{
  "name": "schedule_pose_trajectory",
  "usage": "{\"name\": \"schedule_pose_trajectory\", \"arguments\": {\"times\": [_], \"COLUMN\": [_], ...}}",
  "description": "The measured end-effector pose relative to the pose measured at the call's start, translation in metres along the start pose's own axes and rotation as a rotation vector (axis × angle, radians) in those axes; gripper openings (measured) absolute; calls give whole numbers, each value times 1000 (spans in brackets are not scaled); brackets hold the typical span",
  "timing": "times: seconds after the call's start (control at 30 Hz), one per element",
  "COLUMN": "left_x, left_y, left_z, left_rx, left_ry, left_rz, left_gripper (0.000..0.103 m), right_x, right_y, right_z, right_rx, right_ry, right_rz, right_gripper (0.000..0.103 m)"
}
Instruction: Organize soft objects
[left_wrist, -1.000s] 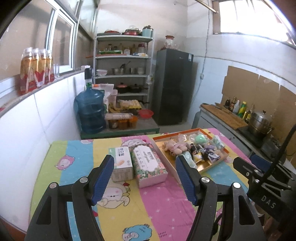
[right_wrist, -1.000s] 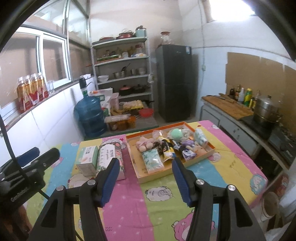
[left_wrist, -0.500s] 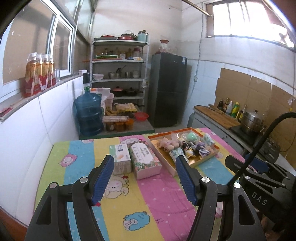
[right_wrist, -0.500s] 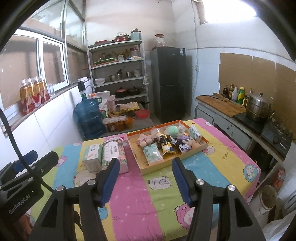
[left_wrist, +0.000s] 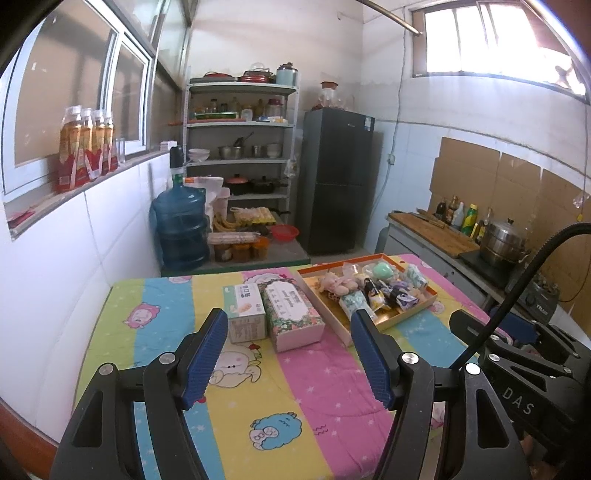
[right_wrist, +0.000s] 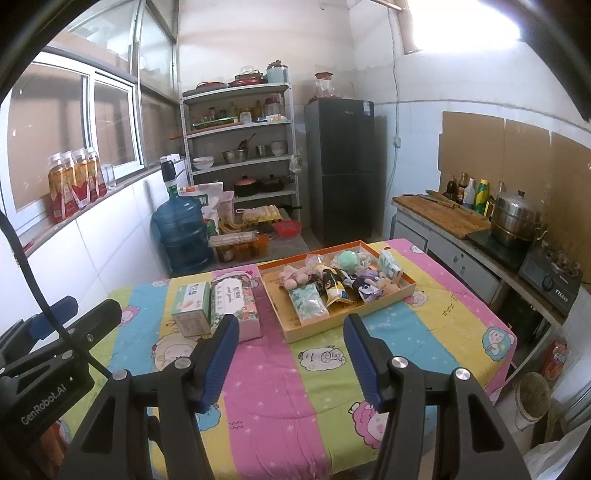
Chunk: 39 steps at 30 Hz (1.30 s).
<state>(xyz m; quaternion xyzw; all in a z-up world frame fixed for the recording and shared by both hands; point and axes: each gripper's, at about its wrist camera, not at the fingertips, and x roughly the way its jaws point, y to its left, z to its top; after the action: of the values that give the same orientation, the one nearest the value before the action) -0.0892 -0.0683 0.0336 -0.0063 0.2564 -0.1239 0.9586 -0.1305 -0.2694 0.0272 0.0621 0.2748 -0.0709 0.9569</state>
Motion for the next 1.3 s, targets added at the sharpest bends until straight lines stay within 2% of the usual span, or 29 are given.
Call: {"name": "schedule_pose_trajectory", "arguments": {"times": [1.3], "left_x": [-1], "left_y": [3], "left_z": [1], "left_rx": [-13], "left_ry": [1], "left_rz": [-2], "left_gripper": [71], "right_x": [-2], "right_y": [3], "right_z": [1], "right_rx": [-4], "right_ry": [1], "right_rz": [-2], "right_gripper": [59]}}
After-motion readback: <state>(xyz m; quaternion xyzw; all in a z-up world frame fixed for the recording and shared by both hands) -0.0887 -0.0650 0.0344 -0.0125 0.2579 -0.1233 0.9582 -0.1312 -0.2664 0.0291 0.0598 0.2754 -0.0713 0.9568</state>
